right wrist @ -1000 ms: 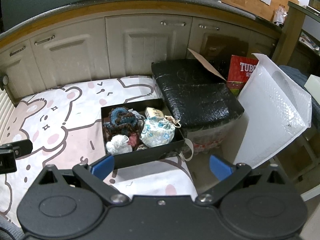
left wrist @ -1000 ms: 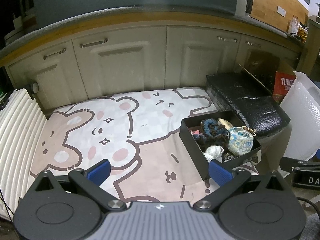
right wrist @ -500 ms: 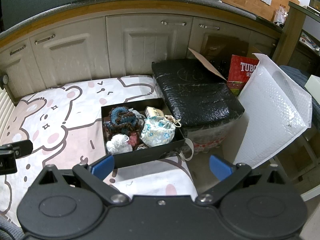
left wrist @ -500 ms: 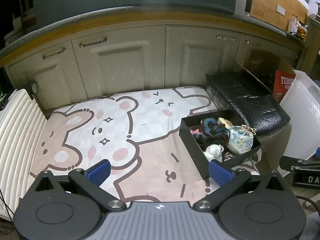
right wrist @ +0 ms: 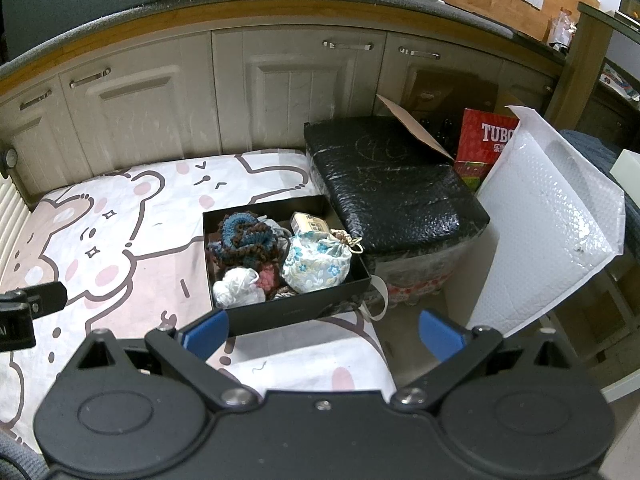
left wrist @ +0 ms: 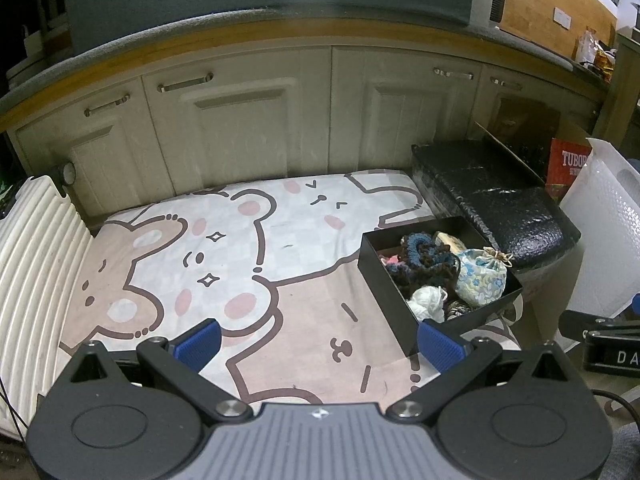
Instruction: Organize objects
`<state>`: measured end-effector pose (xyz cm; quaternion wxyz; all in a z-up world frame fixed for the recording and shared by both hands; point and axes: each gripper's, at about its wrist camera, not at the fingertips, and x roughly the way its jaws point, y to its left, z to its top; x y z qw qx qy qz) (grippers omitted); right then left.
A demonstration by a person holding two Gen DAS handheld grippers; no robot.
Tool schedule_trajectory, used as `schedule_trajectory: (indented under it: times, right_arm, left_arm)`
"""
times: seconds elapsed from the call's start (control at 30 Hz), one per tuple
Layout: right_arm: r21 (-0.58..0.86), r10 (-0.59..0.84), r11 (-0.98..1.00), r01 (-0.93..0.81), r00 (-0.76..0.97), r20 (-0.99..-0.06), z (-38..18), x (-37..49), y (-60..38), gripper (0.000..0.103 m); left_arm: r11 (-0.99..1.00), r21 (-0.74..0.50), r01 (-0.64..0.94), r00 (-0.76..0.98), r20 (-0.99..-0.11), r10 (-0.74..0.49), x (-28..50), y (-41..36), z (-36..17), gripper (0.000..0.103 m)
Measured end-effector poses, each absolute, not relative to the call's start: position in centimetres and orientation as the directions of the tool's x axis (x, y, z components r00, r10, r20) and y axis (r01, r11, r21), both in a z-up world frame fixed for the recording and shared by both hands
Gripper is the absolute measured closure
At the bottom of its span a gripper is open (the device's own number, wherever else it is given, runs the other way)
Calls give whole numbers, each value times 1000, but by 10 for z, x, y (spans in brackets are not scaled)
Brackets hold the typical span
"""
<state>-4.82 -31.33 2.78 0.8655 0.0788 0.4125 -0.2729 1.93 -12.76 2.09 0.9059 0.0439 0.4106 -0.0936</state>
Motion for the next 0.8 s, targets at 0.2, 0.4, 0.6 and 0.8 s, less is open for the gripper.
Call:
schedule_trajectory:
  times: [0.2,0.4,0.6,0.8]
  right_arm:
    - [-89,-407,839,537,511,-758,28,-48,-313,0]
    - [-88,-407,839,537,511,-757,28,-48,-314,0]
    - [-88,-407,839,537,511,-758,28,-48,-313,0]
    - [-89,-407,839,537,510,-758,28,-48,-313,0]
  left_arm:
    - [979,-1,205,643,-754,-136,19,-129,20,0]
    - [979,-1,205,643,-754,-135,19,-129,20,0]
    - [979,-1,205,642,-755,-135,19,-129,21,0]
    - [979,-4,204,641,-755,-137,19,-129,20,0]
